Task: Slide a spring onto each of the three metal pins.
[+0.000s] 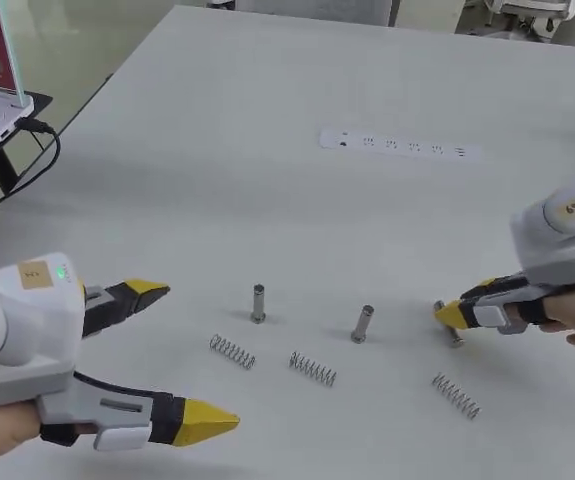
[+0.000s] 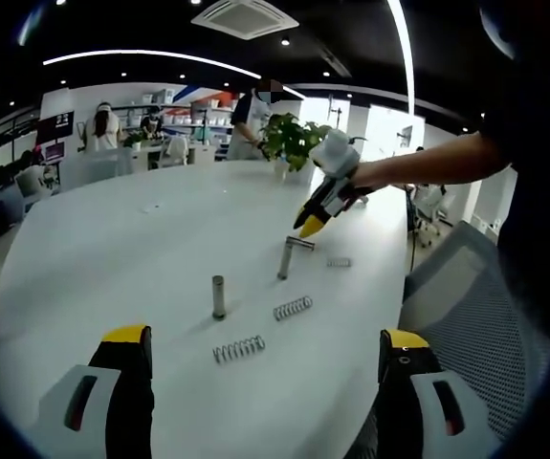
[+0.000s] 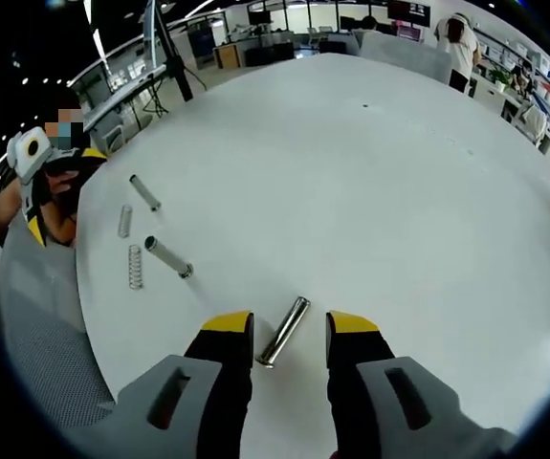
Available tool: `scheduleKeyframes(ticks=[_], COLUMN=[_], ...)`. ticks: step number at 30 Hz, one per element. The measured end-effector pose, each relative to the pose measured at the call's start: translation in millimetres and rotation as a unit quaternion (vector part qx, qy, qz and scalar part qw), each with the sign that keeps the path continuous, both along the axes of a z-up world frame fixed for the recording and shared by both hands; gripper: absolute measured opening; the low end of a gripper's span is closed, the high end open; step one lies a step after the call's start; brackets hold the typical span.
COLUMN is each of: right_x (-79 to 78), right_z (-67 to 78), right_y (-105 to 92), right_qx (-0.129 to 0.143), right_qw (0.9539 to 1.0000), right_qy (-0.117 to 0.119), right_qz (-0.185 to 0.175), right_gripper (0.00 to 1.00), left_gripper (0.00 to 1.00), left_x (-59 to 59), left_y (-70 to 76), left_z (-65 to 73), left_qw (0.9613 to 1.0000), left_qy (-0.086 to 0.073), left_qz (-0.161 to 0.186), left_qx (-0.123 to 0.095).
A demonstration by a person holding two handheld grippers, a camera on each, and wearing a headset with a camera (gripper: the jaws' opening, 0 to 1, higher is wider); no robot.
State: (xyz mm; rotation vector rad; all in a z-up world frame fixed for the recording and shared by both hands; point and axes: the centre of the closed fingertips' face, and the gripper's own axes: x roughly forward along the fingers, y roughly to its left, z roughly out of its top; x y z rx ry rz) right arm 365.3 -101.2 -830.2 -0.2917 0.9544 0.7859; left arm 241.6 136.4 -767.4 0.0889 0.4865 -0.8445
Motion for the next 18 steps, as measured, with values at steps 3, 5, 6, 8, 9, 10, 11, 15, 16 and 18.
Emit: scheduleKeyframes(ticks=[3,5,6,8,9,10,11,15,16,18], right_x=[0.7,0.7,0.3,1.0,1.3,2.0,3.1,4.0,4.3,5.5], right_z=[-3.9,-6.4,-7.5,-10.2,-10.7,-11.5,-11.6,-16.2,-17.2,-19.5], right_y=[1.7,2.4,3.2,4.6,4.8,5.8,6.3,6.3,5.8,3.7], right_qx=[0.000,-0.002,-0.003,-0.006,-0.007,-0.008,-0.008,-0.017,-0.020,-0.026], right_qw=[0.9999,0.9999,0.9998,0.9997,0.9997,0.9997,0.9997,0.9989,0.9988,0.9984], right_qy=[0.010,0.014,0.017,0.021,0.021,0.022,0.021,0.035,0.036,0.038], right_qz=[-0.005,-0.006,-0.005,-0.009,-0.009,-0.010,-0.013,-0.026,-0.028,-0.034], right_gripper=[0.27,0.26,0.26,0.25,0.23,0.21,0.20,0.18,0.17,0.16], left_gripper=[0.96,0.96,0.96,0.96,0.96,0.96,0.96,0.97,0.97,0.97], left_x=[0.9,1.1,0.9,1.1,1.2,1.4,1.7,2.5,2.6,2.6], left_y=[-0.2,-0.3,-0.8,-1.1,-1.2,-1.0,-0.7,0.0,0.2,0.9], left_z=[-0.5,-1.1,-1.2,-1.2,-1.5,-1.8,-2.3,-2.7,-2.5,-2.3], left_qw=[1.0000,1.0000,1.0000,1.0000,1.0000,1.0000,1.0000,1.0000,1.0000,1.0000], left_qy=[0.000,0.000,0.001,0.000,0.001,0.001,0.000,0.000,0.000,0.000], left_qz=[-0.001,-0.002,-0.003,-0.003,-0.003,-0.003,-0.003,-0.001,0.000,0.001], left_qx=[0.001,0.004,0.003,0.002,0.002,0.002,0.003,0.003,0.002,0.002])
